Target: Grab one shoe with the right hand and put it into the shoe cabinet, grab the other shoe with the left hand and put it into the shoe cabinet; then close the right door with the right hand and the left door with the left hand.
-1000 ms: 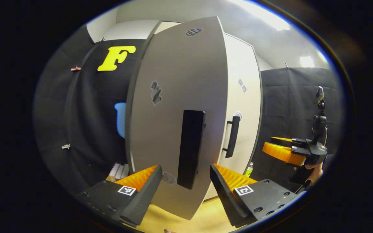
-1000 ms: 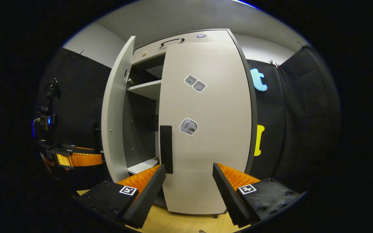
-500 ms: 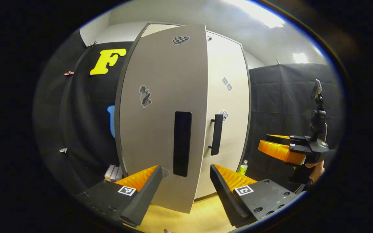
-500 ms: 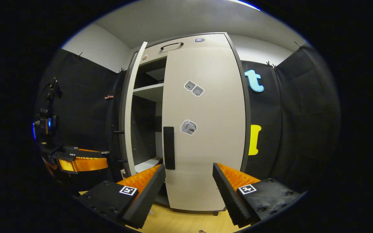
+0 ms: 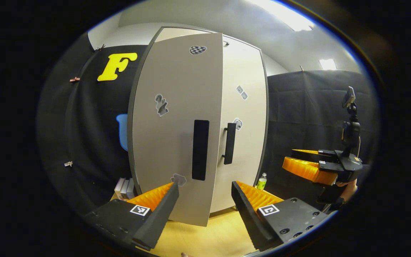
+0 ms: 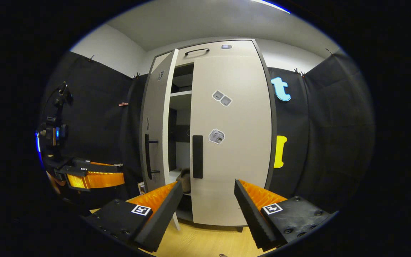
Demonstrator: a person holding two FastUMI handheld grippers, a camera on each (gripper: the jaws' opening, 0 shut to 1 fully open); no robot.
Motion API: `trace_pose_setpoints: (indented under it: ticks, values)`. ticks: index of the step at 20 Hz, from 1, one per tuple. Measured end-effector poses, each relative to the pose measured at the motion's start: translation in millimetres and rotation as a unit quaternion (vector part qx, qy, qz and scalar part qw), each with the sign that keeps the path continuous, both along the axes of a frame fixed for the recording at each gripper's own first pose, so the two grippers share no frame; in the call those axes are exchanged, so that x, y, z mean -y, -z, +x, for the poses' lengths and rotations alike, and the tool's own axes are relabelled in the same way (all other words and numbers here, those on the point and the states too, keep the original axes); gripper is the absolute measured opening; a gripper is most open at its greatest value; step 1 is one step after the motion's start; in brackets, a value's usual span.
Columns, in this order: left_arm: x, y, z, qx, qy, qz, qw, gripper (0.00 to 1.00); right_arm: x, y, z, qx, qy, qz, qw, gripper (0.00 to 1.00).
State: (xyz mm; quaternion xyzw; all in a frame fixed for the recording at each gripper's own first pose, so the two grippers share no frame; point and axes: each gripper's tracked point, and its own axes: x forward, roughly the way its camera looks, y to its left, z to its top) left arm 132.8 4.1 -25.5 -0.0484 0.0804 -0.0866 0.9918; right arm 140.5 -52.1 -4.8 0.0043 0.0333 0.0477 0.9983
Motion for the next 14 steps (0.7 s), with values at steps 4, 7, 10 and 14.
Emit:
trace_pose_setpoints:
  ticks: [4, 7, 10, 14]
  values:
    - [4, -2, -3, 0.004, 0.005, 0.003, 1.0, 0.95, 2, -4, -4, 0.003, 0.006, 0.007, 1.0, 0.97]
    - [5, -9, -4, 0.014, 0.006, 0.003, 1.0, 0.95, 2, -5, -6, 0.006, 0.005, 0.013, 1.0, 0.97]
    - [7, -11, -3, 0.018, 0.003, 0.009, 1.0, 0.95, 5, -4, -7, 0.003, 0.006, 0.011, 1.0, 0.97]
    - [7, -5, 0, 0.014, 0.001, 0.008, 1.0, 0.95, 5, -2, -8, -0.001, 0.003, 0.008, 1.0, 0.97]
